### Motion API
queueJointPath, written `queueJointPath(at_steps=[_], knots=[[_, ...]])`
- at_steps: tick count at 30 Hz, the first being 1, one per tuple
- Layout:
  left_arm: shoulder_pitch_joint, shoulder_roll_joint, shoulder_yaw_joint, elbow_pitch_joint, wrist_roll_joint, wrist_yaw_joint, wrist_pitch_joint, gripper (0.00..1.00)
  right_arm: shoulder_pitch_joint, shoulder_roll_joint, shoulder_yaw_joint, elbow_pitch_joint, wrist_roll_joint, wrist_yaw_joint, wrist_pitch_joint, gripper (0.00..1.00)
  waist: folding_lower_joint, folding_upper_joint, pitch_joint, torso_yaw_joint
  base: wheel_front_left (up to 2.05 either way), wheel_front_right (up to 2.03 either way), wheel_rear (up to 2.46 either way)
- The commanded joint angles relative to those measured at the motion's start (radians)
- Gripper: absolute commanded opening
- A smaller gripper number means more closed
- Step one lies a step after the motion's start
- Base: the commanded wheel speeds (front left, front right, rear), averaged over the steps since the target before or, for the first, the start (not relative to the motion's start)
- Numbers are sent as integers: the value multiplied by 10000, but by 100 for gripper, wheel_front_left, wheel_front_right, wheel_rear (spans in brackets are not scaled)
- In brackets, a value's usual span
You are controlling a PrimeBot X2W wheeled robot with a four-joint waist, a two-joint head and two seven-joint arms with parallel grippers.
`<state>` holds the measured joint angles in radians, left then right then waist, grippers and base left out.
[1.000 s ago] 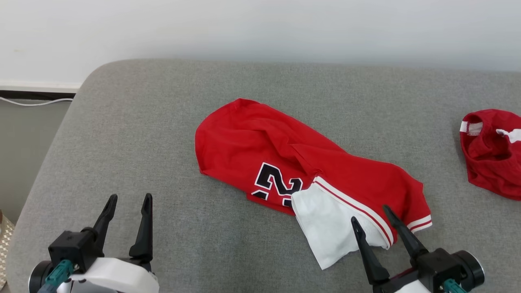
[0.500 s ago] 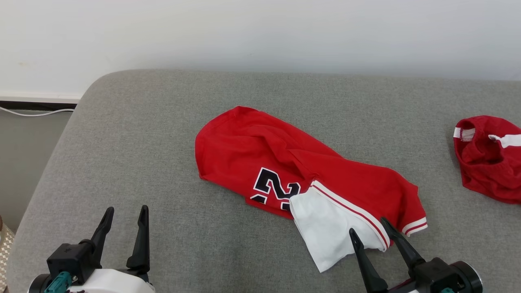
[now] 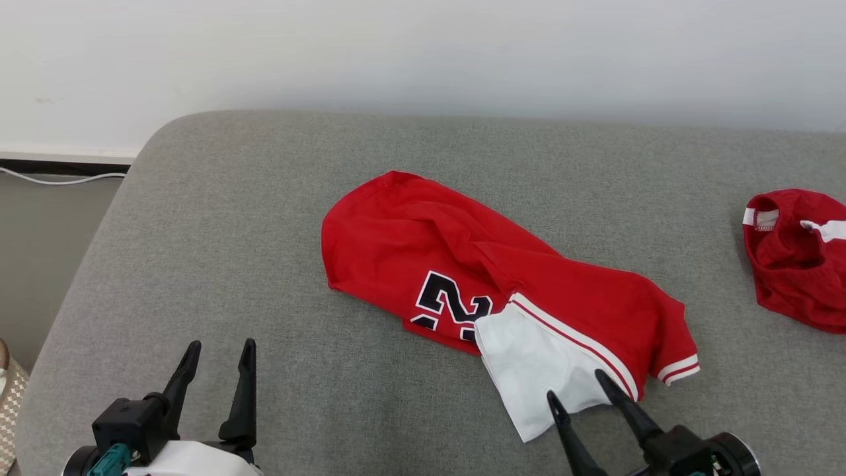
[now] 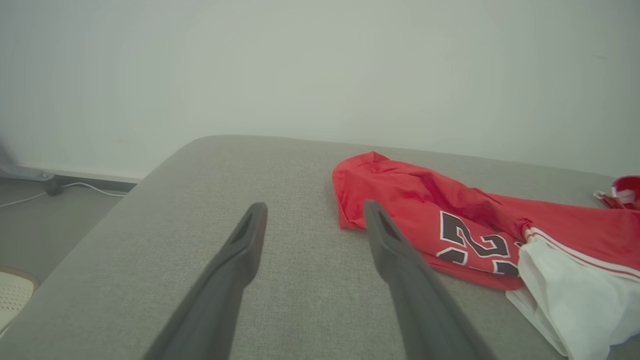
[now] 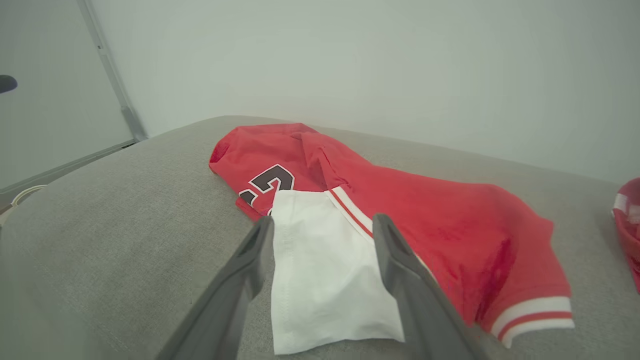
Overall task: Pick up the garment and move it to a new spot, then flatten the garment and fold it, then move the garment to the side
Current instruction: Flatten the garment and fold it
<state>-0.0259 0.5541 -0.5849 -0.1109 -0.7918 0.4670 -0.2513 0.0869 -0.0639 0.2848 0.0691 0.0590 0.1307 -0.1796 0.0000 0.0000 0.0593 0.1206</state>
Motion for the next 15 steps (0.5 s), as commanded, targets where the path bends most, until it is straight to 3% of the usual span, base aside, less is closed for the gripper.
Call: queueJointPath(at_steps=[1,8,15], knots=[[-561,211,358,-119,45,-99,-86,100,-414,-162,432,-19,-69,0,82,100,0,0,48,27,0,0,0],[-998,-63,125,36,137,-368,-87,100,-1471,-541,1550,1550,-74,0,162,100,0,0,387,334,0,0,0],[-1339,-441,-25,500,172,-784,-93,100,-2317,-588,1894,3363,-67,0,-35,100,0,0,538,865,0,0,0]])
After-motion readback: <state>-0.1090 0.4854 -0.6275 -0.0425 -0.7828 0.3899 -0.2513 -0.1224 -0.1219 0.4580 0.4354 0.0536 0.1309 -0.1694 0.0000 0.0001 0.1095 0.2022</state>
